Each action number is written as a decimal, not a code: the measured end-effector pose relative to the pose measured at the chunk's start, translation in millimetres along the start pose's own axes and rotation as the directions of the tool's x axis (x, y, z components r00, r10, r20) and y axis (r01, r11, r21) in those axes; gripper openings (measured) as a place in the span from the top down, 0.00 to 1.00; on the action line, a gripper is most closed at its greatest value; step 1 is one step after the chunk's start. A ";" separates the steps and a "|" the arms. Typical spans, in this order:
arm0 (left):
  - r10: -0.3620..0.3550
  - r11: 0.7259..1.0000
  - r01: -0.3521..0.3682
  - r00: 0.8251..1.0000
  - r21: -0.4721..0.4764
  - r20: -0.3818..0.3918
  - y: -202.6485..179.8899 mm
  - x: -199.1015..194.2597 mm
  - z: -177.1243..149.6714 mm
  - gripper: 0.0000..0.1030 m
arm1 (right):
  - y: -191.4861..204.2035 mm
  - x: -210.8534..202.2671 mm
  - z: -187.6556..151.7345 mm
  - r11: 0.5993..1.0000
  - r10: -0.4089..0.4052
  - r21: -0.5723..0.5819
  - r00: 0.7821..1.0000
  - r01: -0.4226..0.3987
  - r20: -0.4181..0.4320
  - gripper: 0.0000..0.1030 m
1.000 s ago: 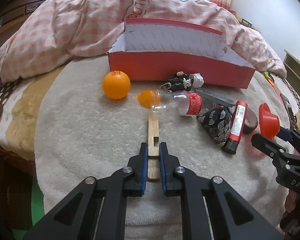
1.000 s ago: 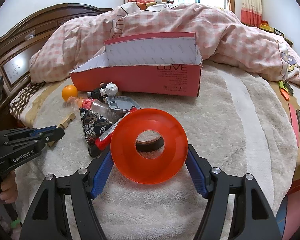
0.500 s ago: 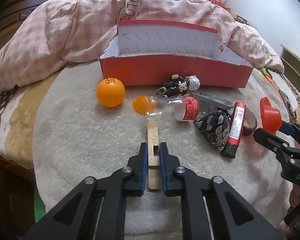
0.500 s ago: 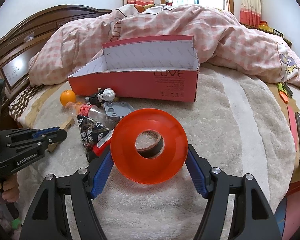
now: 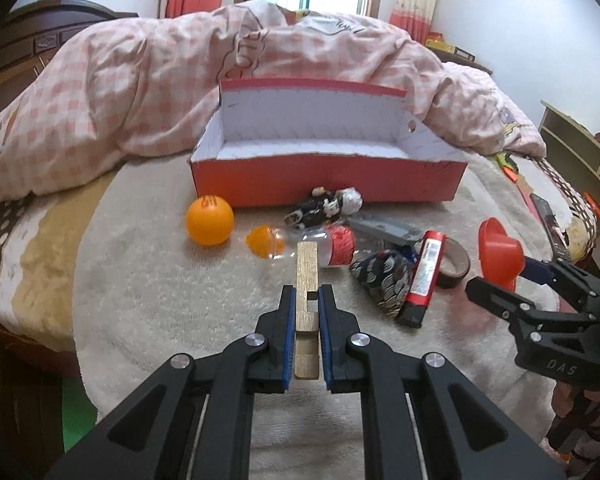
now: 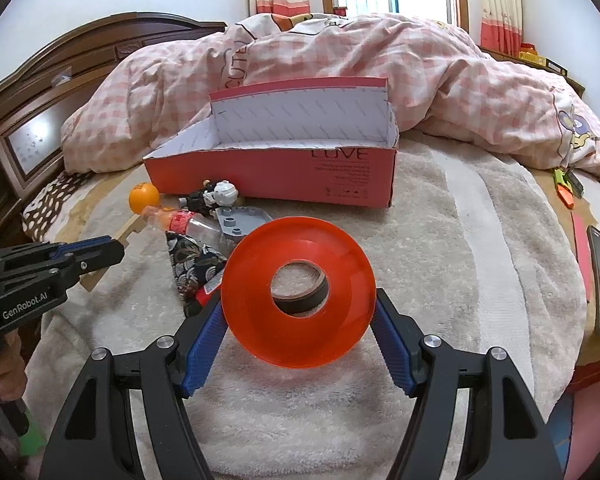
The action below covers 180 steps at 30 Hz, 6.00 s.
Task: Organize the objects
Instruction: 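Lift and carry the clothespin and funnel toward the open shoebox with both tools, then lower the clothespin into the shoebox and open the left tool while the right releases the funnel, then withdraw both open tools from the shoebox back toward the remaining objects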
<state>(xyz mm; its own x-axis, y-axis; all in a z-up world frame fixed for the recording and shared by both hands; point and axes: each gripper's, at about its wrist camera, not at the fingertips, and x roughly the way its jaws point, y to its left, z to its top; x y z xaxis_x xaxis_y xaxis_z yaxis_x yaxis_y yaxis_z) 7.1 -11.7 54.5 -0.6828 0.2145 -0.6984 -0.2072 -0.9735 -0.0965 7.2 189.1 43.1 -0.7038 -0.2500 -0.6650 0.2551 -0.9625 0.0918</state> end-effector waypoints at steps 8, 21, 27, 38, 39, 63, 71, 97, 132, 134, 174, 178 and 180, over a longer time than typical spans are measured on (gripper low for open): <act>-0.019 1.000 0.018 0.999 0.017 0.026 -6.7 -6.4 9.3 0.90 | 0.4 -3.9 4.2 1.000 0.008 0.000 1.000 -0.008 0.010 0.31; -0.038 0.999 0.038 0.999 0.010 0.028 -10.0 2.8 22.6 0.91 | -4.3 1.5 17.8 1.000 0.010 -0.005 1.000 -0.010 0.018 0.31; -0.043 0.999 0.042 0.998 0.013 0.039 -10.1 6.7 32.1 0.90 | -4.0 7.7 27.6 1.000 0.014 -0.020 1.000 -0.014 0.019 0.31; -0.048 0.999 0.048 0.997 0.012 0.054 -9.6 15.7 48.2 0.90 | -3.9 17.8 41.6 0.999 0.032 -0.032 0.999 -0.032 0.014 0.31; -0.049 0.999 0.049 0.997 0.013 0.056 -9.7 16.3 49.4 0.90 | -4.0 18.1 42.8 0.999 0.034 -0.031 0.999 -0.033 0.015 0.31; -0.021 0.999 0.025 0.995 -0.039 0.094 -2.5 38.7 95.6 0.90 | -3.4 29.5 82.3 0.997 0.058 -0.054 0.998 -0.057 0.016 0.31; 0.010 0.998 -0.004 0.997 -0.065 0.079 2.3 60.6 117.3 0.90 | -4.4 40.3 106.1 0.997 0.033 -0.070 0.999 -0.031 0.037 0.31; 0.119 0.986 -0.129 0.988 -0.108 -0.099 14.9 159.4 158.4 0.90 | -22.3 138.4 168.8 0.999 -0.028 -0.033 0.994 0.025 -0.108 0.31; 0.160 0.984 -0.169 0.978 -0.057 -0.137 -18.9 157.1 145.5 0.51 | -19.6 191.2 160.5 0.975 -0.151 -0.193 0.961 0.107 -0.231 0.27; 0.161 0.984 -0.170 0.978 -0.056 -0.135 -21.4 153.2 144.0 0.51 | -18.9 187.4 159.0 0.978 -0.135 -0.186 0.964 0.092 -0.229 0.24; 0.059 0.998 -0.059 0.998 -0.011 -0.027 -32.2 47.0 95.3 0.51 | -15.9 34.9 80.2 0.999 0.038 -0.007 0.997 -0.039 -0.068 0.21; 0.048 0.999 -0.048 0.999 -0.005 -0.023 -30.5 42.2 79.7 0.51 | -13.9 30.0 61.5 0.999 0.035 -0.014 0.996 -0.036 -0.078 0.21; 0.046 0.999 -0.046 0.999 0.001 -0.025 -29.6 41.2 71.5 0.51 | -13.3 28.2 51.8 0.999 0.038 -0.016 0.996 -0.040 -0.077 0.21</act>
<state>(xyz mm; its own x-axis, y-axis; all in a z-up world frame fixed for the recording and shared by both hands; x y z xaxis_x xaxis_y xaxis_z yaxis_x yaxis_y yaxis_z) -64.9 31.6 79.2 -0.6738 0.1678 -0.7196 -0.1767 -0.9822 -0.0636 -50.3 189.5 61.5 -0.6404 -0.2778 -0.7160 0.2930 -0.9501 0.1066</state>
